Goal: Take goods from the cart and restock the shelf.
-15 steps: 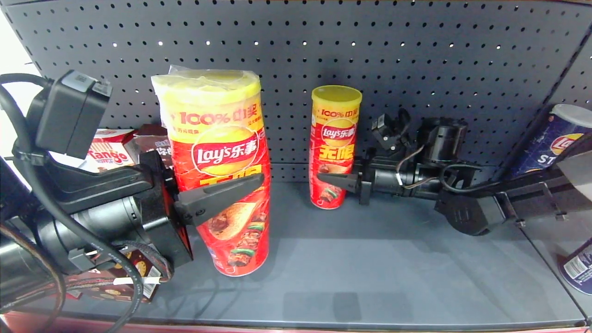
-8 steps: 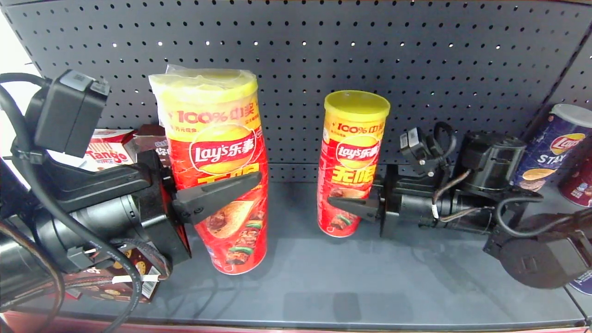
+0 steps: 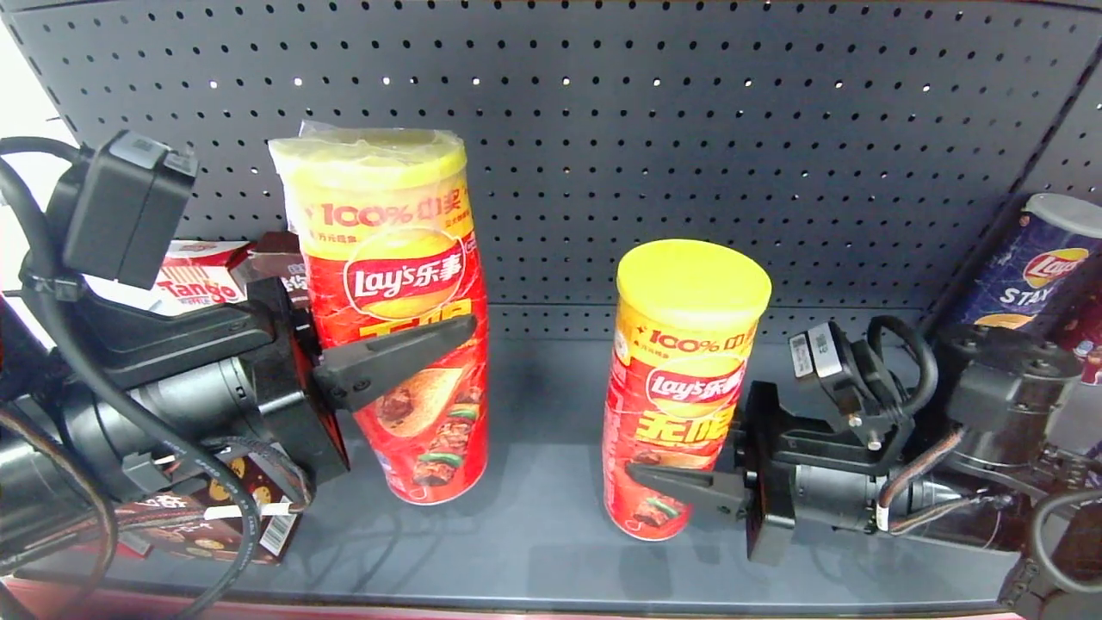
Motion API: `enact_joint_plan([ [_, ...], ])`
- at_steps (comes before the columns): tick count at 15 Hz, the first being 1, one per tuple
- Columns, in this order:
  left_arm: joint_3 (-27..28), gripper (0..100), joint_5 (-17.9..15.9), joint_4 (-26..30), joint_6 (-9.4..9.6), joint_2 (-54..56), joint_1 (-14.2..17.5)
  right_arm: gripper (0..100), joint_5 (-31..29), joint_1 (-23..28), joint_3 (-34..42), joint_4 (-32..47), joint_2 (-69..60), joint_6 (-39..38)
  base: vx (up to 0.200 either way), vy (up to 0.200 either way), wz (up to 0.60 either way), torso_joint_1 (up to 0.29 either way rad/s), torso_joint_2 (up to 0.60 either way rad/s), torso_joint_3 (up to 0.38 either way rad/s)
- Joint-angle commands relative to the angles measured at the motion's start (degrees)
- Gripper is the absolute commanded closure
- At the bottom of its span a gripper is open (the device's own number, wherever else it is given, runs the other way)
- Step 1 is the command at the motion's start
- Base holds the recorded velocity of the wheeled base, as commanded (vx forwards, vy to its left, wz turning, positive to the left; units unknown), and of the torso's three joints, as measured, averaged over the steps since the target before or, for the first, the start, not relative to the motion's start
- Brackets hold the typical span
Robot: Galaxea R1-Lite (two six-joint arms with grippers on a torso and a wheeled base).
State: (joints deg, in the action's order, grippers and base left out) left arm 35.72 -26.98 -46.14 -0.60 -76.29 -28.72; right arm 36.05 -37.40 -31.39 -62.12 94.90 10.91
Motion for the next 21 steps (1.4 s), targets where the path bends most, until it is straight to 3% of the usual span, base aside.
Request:
enact_joint_plan([
  [1, -0.1, 100, 0.1, -0.1, -0.02, 0.1, 0.1, 100, -0.8, -0.3, 3.4, -2.5, 1.9, 0.0, 0.0, 0.0, 0.0, 0.0, 0.0, 0.0],
  [12, -0.6, 100, 0.1, 0.0, -0.02, 0.5, 0.2, 100, -1.2, 0.0, 4.2, -7.0, 7.3, 0.3, 0.0, 0.0, 0.0, 0.0, 0.0, 0.0],
  [13, -0.8, 100, 0.1, 0.0, -0.02, 0.6, 0.6, 0, -1.2, 0.0, 4.3, -7.0, 7.2, 0.3, 0.0, 0.0, 0.0, 0.0, 0.0, 0.0],
  [17, -2.6, 100, 0.0, -0.1, -0.02, 1.9, 0.9, 0, -3.1, 0.1, 5.6, -7.8, 5.9, 0.5, 0.0, 0.0, 0.0, 0.0, 0.0, 0.0],
  [21, -2.1, 100, 0.0, -0.1, -0.02, 2.1, 0.9, 0, -4.5, 2.2, 11.7, -8.9, -2.7, 0.4, 0.0, 0.0, 0.0, 0.0, 0.0, 0.0],
])
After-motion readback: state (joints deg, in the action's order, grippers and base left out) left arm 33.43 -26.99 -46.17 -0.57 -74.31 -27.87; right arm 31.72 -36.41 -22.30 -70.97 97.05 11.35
